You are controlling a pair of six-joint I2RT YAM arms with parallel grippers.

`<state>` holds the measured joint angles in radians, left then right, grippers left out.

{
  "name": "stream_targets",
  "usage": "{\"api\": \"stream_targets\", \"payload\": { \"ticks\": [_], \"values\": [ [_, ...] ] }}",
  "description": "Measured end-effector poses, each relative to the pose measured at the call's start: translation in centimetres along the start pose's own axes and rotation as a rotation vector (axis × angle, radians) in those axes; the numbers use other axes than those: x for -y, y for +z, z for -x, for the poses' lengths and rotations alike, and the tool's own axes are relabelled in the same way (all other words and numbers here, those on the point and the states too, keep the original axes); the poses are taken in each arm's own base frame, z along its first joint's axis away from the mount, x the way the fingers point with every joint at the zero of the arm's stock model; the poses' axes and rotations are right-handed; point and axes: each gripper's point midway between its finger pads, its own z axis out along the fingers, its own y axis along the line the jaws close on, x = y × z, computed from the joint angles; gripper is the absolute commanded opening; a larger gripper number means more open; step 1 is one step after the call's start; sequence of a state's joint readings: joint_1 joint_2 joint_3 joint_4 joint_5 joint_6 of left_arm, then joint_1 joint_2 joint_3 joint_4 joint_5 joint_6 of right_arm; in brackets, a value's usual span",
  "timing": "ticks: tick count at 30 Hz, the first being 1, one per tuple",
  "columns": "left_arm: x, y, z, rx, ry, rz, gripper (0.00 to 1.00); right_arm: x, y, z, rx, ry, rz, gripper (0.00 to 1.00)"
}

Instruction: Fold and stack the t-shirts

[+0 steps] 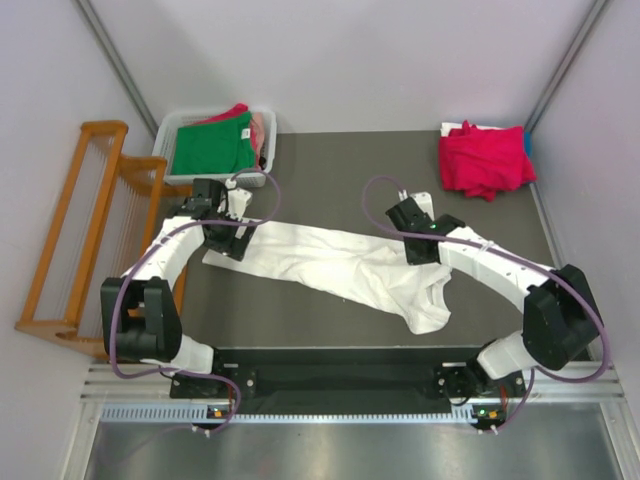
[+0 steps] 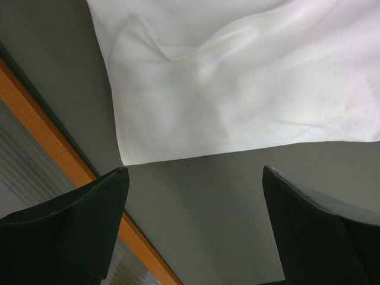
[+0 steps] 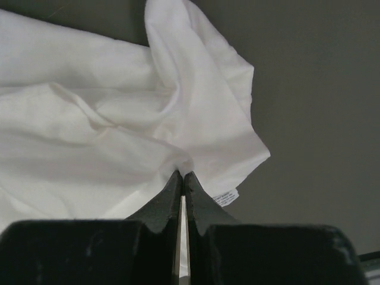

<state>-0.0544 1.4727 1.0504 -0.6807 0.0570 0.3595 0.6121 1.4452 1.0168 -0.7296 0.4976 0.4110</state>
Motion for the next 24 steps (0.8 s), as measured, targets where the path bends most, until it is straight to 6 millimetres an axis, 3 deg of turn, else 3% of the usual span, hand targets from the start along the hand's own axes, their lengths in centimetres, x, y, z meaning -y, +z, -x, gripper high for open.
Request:
{"api": "stream_targets", "payload": {
  "ticks": [8, 17, 19, 20, 21, 23, 24],
  "values": [
    [-0.1, 0.0, 0.0, -0.003, 0.007, 0.007, 0.98, 2.7, 1.5, 0.7, -0.017, 0.06, -0.054, 0.0],
    [-0.3, 0.0, -0.1, -0.006, 0.01, 0.014, 0.98, 3.2, 3.1, 1.4, -0.029, 0.096, -0.062, 0.0],
    [-0.3, 0.0, -0.1, -0.007, 0.011, 0.017, 0.98, 3.7, 3.6, 1.2, -0.048, 0.11, -0.071, 0.3],
    [-0.4, 0.0, -0.1, -0.008, 0.012, 0.02, 0.98, 3.8, 3.9, 1.0, -0.058, 0.121, -0.074, 0.5],
    [-0.4, 0.0, -0.1, -0.008, 0.013, 0.02, 0.98, 4.0, 4.1, 1.0, -0.064, 0.13, -0.078, 0.78],
    [-0.4, 0.0, -0.2, -0.009, 0.014, 0.022, 0.98, 4.1, 4.4, 0.8, -0.074, 0.148, -0.079, 0.96],
    [-0.5, 0.0, -0.2, -0.009, 0.015, 0.023, 0.98, 4.2, 4.5, 0.8, -0.076, 0.152, -0.078, 1.0]
  ]
}}
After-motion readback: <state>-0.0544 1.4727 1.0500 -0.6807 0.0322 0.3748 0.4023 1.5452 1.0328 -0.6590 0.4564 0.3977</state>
